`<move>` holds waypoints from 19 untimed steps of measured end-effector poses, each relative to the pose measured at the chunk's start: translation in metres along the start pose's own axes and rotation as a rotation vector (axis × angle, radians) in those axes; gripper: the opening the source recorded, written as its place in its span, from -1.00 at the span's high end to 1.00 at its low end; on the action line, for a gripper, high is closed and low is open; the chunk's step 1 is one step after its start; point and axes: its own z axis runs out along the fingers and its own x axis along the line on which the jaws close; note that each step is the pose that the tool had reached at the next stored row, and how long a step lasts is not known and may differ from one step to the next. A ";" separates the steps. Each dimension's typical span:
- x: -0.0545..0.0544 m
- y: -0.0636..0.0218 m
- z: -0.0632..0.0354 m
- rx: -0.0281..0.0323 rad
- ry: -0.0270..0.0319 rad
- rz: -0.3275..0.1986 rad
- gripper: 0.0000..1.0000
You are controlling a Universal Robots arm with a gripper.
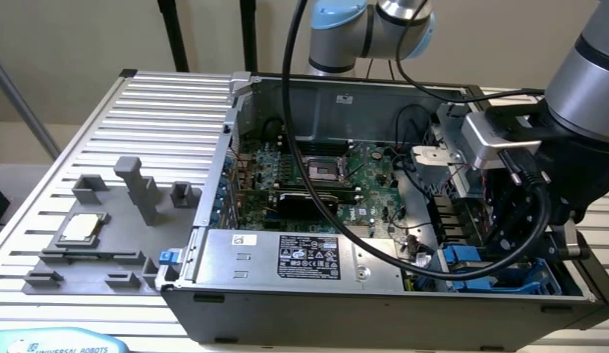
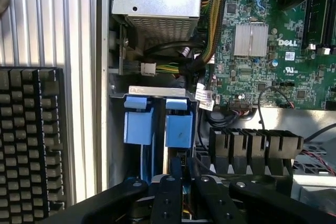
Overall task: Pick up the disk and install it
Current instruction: 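Insert the second disk wire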
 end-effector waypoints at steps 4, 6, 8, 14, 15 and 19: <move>-0.002 0.0001 -0.0003 0.0000 0.0008 0.006 0.68; -0.003 0.0001 0.0001 -0.0001 0.0005 0.008 0.68; -0.003 0.0002 -0.0004 -0.0001 0.0021 0.009 0.68; -0.004 0.0002 0.0005 -0.0002 0.0058 0.011 0.68; -0.004 0.0002 0.0010 -0.0002 0.0062 0.011 0.68; -0.004 0.0004 0.0027 -0.0002 0.0072 0.011 0.68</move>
